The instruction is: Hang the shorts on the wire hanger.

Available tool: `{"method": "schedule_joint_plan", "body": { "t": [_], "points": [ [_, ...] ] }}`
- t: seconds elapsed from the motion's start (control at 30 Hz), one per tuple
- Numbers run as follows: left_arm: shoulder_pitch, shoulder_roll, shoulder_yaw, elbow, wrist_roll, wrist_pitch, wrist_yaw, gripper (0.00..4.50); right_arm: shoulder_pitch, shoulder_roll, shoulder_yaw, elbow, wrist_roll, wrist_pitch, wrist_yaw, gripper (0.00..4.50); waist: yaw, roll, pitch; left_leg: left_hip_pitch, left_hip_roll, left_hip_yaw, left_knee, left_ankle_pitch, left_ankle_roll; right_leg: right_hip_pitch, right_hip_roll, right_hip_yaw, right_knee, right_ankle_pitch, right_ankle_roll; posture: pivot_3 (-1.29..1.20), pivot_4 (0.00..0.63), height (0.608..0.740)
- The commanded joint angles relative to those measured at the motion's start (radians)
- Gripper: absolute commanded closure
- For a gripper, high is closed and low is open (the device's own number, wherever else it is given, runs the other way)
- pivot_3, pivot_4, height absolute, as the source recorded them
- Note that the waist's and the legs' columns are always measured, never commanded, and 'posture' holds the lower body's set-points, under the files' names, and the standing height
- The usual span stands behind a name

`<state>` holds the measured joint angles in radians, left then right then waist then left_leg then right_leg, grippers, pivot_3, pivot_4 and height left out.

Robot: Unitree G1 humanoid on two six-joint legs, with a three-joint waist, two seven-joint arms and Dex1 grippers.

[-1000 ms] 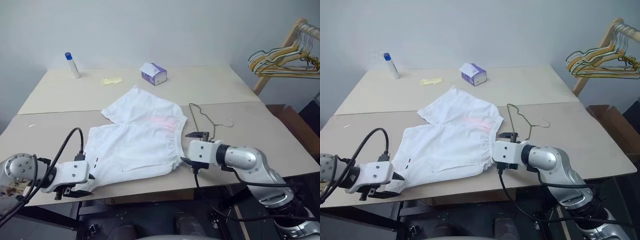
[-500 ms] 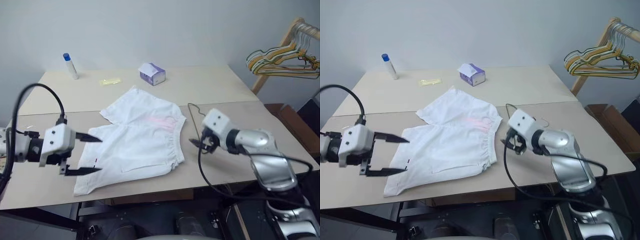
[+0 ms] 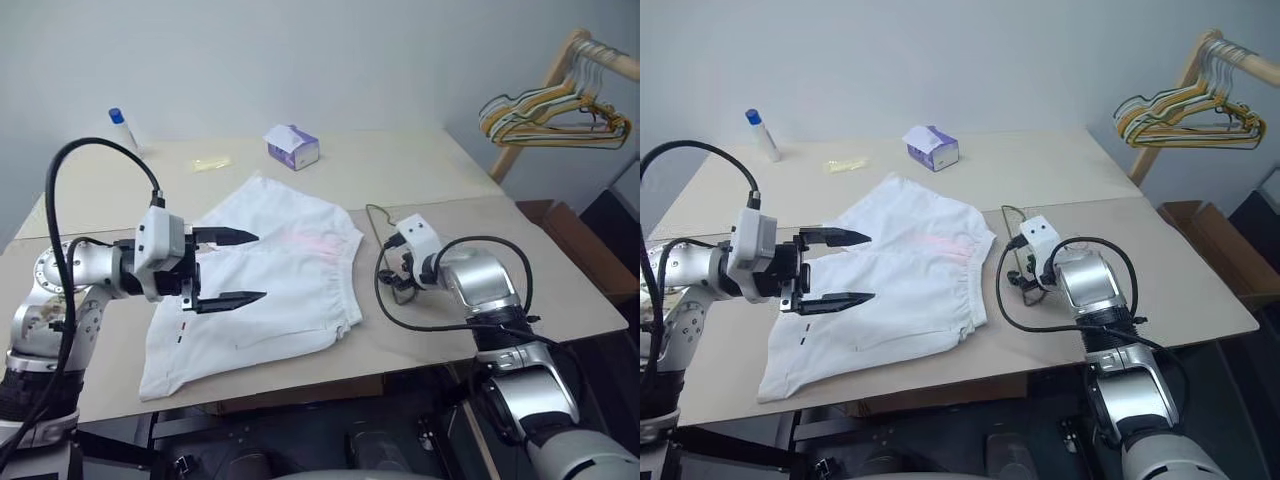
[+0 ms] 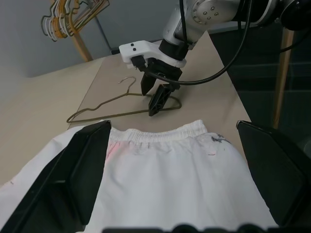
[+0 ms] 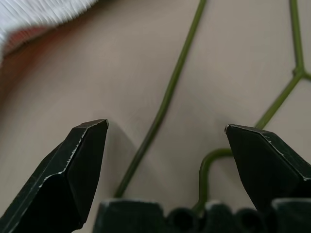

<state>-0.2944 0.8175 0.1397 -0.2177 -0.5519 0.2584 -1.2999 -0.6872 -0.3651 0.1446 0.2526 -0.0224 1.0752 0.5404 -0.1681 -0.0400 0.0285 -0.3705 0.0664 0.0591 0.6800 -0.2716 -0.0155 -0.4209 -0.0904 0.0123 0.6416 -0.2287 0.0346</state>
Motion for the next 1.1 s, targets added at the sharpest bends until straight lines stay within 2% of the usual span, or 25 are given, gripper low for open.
{"method": "schedule_joint_plan", "body": {
  "t": [0.03, 0.07, 0.17, 0.37, 0.53, 0.73, 0.83, 0.97, 1.1],
  "points": [
    [0.015, 0.006, 0.017, -0.010, -0.009, -0.028, -0.011, 0.02, -0.020, -0.001, 0.002, 0.018, 0.033, -0.033, 0.030, 0.00, -0.013, 0.000, 0.000, 0.000, 0.000, 0.000, 0.000, 0.000, 0.000, 0.000, 0.000, 0.000, 0.000, 0.000, 0.000, -0.11, 0.000, 0.740],
    [0.018, 0.004, 0.016, -0.011, -0.008, -0.030, -0.010, 0.02, -0.017, 0.002, 0.008, 0.027, 0.043, -0.034, 0.043, 0.00, -0.016, 0.000, 0.000, 0.001, 0.000, 0.000, 0.000, 0.000, 0.000, 0.000, 0.000, 0.000, 0.000, 0.000, 0.000, -0.11, 0.000, 0.740],
    [0.023, 0.000, 0.011, -0.019, -0.010, -0.032, -0.005, 0.00, -0.009, 0.011, 0.030, 0.053, 0.042, -0.049, 0.041, 0.58, -0.016, 0.000, 0.000, 0.001, 0.000, 0.000, 0.000, 0.000, 0.000, 0.001, 0.000, 0.000, 0.000, 0.000, 0.000, -0.10, 0.000, 0.740],
    [0.040, 0.001, 0.003, -0.031, -0.014, -0.030, -0.009, 0.00, 0.005, 0.001, 0.062, 0.038, 0.024, -0.088, 0.028, 2.61, -0.015, 0.000, 0.000, 0.001, 0.000, -0.001, 0.000, 0.000, 0.000, 0.001, 0.000, 0.001, 0.000, 0.000, 0.000, -0.10, 0.000, 0.740],
    [0.044, 0.003, -0.008, -0.024, -0.002, -0.038, -0.016, 0.00, -0.008, -0.004, 0.059, 0.042, 0.054, -0.038, 0.056, 2.61, -0.013, 0.000, 0.000, 0.001, 0.000, 0.000, 0.000, 0.000, 0.000, 0.001, 0.000, 0.000, 0.000, 0.000, 0.000, -0.11, 0.000, 0.740],
    [0.035, -0.008, -0.028, -0.013, 0.012, -0.056, -0.009, 0.00, -0.013, -0.008, 0.134, 0.076, 0.046, 0.014, 0.090, 2.61, -0.013, 0.000, -0.001, 0.001, 0.001, -0.001, 0.000, 0.000, 0.000, 0.001, 0.000, 0.000, 0.000, 0.000, 0.000, -0.11, 0.000, 0.740],
    [0.033, -0.009, -0.032, -0.011, 0.018, -0.064, -0.005, 0.00, -0.011, -0.006, 0.148, 0.097, 0.030, 0.002, 0.069, 3.19, -0.013, -0.001, -0.002, 0.002, 0.001, 0.000, 0.000, 0.000, 0.000, 0.002, 0.000, 0.000, 0.000, 0.000, 0.000, -0.11, 0.000, 0.740],
    [0.034, -0.013, -0.032, -0.014, 0.021, -0.066, 0.000, 0.00, -0.002, -0.008, 0.163, 0.112, 0.013, -0.001, 0.054, 4.43, -0.013, -0.003, -0.004, 0.002, 0.001, -0.001, 0.000, 0.000, 0.000, 0.002, 0.000, 0.000, 0.000, 0.000, 0.000, -0.11, 0.000, 0.740],
    [0.028, -0.025, -0.027, -0.012, 0.017, -0.064, 0.013, 0.00, 0.006, -0.019, 0.147, 0.109, 0.007, -0.008, 0.034, 4.47, -0.011, -0.003, -0.007, 0.003, 0.001, -0.001, 0.000, 0.000, 0.000, 0.003, 0.000, 0.000, 0.000, 0.000, 0.000, -0.11, 0.000, 0.740]
  ]
}}
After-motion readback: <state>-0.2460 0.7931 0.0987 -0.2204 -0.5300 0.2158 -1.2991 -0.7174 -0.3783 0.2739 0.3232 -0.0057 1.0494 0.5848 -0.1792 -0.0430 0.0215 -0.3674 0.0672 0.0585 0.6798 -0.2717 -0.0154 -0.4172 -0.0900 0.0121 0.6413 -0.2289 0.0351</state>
